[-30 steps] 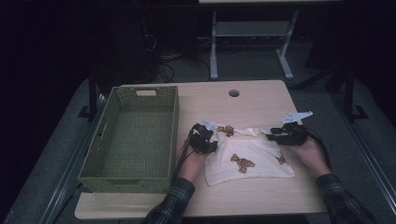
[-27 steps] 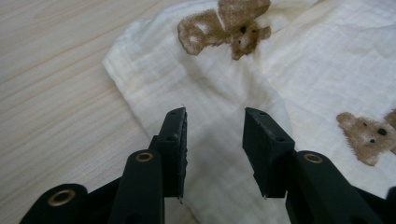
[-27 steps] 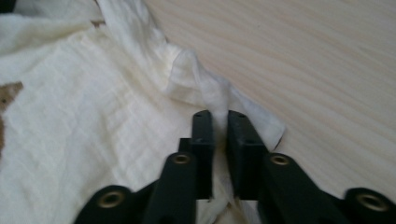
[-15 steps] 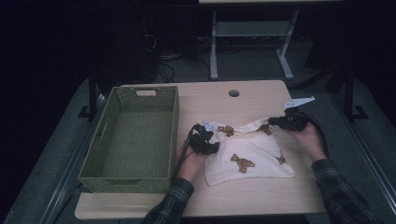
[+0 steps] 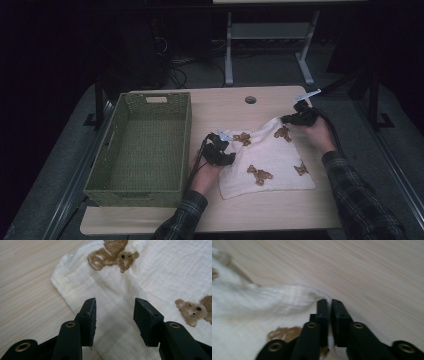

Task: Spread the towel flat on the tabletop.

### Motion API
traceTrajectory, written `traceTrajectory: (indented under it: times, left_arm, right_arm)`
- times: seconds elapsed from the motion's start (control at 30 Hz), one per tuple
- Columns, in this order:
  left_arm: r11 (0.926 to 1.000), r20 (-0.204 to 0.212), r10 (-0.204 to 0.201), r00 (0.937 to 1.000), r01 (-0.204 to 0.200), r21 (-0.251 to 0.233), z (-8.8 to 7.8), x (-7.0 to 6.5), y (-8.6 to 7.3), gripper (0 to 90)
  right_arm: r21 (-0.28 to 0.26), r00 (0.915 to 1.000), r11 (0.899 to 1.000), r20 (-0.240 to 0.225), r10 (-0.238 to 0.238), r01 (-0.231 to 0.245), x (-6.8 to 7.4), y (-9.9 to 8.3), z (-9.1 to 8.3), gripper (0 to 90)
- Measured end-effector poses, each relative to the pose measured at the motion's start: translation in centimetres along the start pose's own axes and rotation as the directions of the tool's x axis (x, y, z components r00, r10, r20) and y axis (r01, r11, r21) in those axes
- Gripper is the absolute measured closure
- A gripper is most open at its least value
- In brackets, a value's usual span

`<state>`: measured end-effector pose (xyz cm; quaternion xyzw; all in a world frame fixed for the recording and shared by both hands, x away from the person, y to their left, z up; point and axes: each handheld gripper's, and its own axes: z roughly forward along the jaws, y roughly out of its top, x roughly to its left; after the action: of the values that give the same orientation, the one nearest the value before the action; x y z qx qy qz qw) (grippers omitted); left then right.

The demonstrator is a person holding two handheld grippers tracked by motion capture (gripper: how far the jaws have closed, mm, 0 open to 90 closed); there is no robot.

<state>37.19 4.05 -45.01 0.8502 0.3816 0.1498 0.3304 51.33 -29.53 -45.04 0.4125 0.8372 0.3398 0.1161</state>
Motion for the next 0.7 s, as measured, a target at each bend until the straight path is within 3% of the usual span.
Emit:
traceTrajectory:
  times: [0.1,0.2,0.3,0.7]
  left_arm:
    - [1.0,0.0,0.0,1.0,0.0,-0.001,0.0,0.0,0.0,52.4]
    - [1.0,-0.003,0.001,1.0,-0.001,-0.001,0.0,0.0,0.1,52.4]
    - [0.9999,-0.01,-0.003,0.9999,0.003,-0.016,0.1,0.0,0.4,52.5]
    - [0.9981,-0.053,-0.012,0.9985,0.008,-0.061,1.1,1.3,3.1,52.5]
  right_arm:
    - [-0.003,0.9999,1.0,0.002,0.014,-0.014,-0.2,-0.1,0.1,77.9]
    - [-0.042,0.9999,0.999,-0.013,0.004,-0.005,0.4,-0.6,-1.1,77.4]
    - [-0.058,0.998,0.998,-0.063,0.005,-0.009,1.0,-1.6,-1.9,88.3]
    - [-0.046,0.9919,0.998,-0.119,-0.043,0.038,3.3,-5.6,-2.7,89.6]
